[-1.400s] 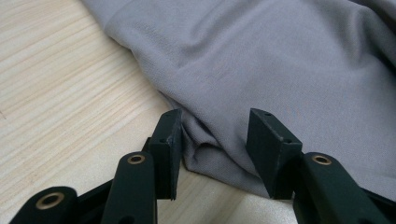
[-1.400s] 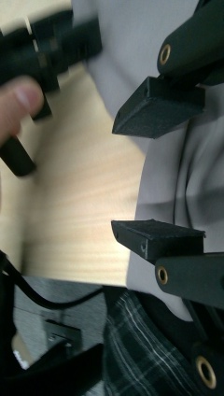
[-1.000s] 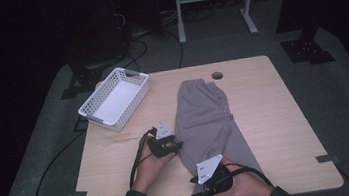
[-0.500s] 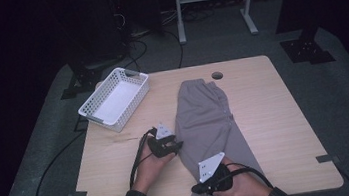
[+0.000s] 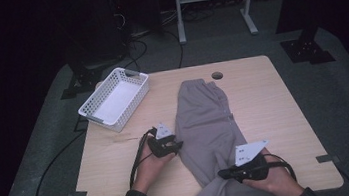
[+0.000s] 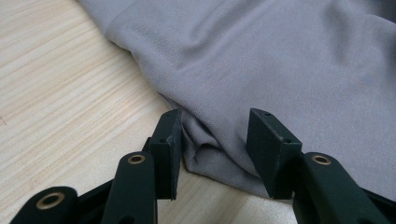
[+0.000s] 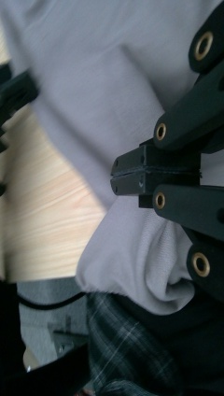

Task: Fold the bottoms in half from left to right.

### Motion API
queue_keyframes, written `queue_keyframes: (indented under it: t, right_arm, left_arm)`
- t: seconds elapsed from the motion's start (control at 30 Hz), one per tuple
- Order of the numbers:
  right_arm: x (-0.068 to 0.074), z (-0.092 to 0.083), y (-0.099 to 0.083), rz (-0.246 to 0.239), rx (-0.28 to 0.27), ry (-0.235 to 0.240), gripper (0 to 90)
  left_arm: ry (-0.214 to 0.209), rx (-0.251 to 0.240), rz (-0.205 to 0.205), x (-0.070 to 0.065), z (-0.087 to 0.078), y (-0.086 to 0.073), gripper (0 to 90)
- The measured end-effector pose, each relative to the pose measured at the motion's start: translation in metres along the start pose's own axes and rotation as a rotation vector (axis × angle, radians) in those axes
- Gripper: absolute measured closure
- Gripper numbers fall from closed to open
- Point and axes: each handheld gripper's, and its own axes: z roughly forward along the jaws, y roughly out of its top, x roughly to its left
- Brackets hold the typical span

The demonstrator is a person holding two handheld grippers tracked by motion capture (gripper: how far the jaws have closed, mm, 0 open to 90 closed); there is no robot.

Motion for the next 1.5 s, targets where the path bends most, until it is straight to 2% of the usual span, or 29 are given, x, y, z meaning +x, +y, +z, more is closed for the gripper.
queue_keyframes:
  t: [0.2,0.33,0.37,0.43,0.67,0.77,0.87,1.0,1.07,1.13,1.3,1.4,1.5]
  right_arm:
    - [-0.004,-0.023,-0.03,0.055,0.043,-0.059,89.2]
    - [-0.005,-0.032,-0.043,0.077,0.061,-0.075,89.2]
    - [-0.004,-0.04,-0.053,0.094,0.08,-0.085,89.1]
    - [-0.003,-0.044,-0.059,0.103,0.093,-0.083,89.2]
    - [0.013,-0.052,-0.083,0.123,0.152,-0.01,89.1]
    - [0.014,-0.054,-0.084,0.126,0.144,-0.004,89.0]
    - [0.01,-0.056,-0.082,0.123,0.105,-0.014,85.3]
    - [0.0,-0.06,-0.075,0.125,0.039,-0.063,76.0]
    - [-0.007,-0.06,-0.07,0.128,0.005,-0.093,71.4]
    - [-0.011,-0.058,-0.066,0.125,-0.006,-0.11,67.3]
    - [-0.024,-0.048,-0.059,0.114,-0.01,-0.144,59.7]
    - [-0.032,-0.041,-0.055,0.102,-0.006,-0.159,56.1]
    - [-0.038,-0.033,-0.053,0.096,0.012,-0.177,53.4]
  left_arm:
    - [0.013,-0.001,0.011,0.0,0.0,0.0,55.1]
    - [0.028,-0.004,0.017,0.002,0.0,0.0,55.1]
    - [0.032,-0.006,0.016,0.003,0.0,0.0,55.2]
    - [0.032,-0.007,0.013,0.003,0.0,-0.001,55.2]
    - [0.026,-0.007,0.002,0.004,0.0,-0.001,53.8]
    - [0.023,-0.008,-0.008,0.004,0.0,-0.001,52.3]
    - [0.018,-0.01,-0.022,0.005,0.0,-0.001,50.6]
    - [0.004,-0.015,-0.049,0.006,0.0,-0.001,50.5]
    - [0.012,-0.03,-0.039,0.005,-0.003,0.001,50.5]
    - [0.006,-0.039,-0.037,0.004,-0.007,0.005,50.4]
    - [-0.025,-0.071,-0.013,-0.009,-0.019,0.013,49.4]
    - [-0.047,-0.062,0.012,-0.018,-0.022,0.011,48.9]
    - [-0.084,-0.069,0.002,-0.027,-0.023,0.008,48.3]
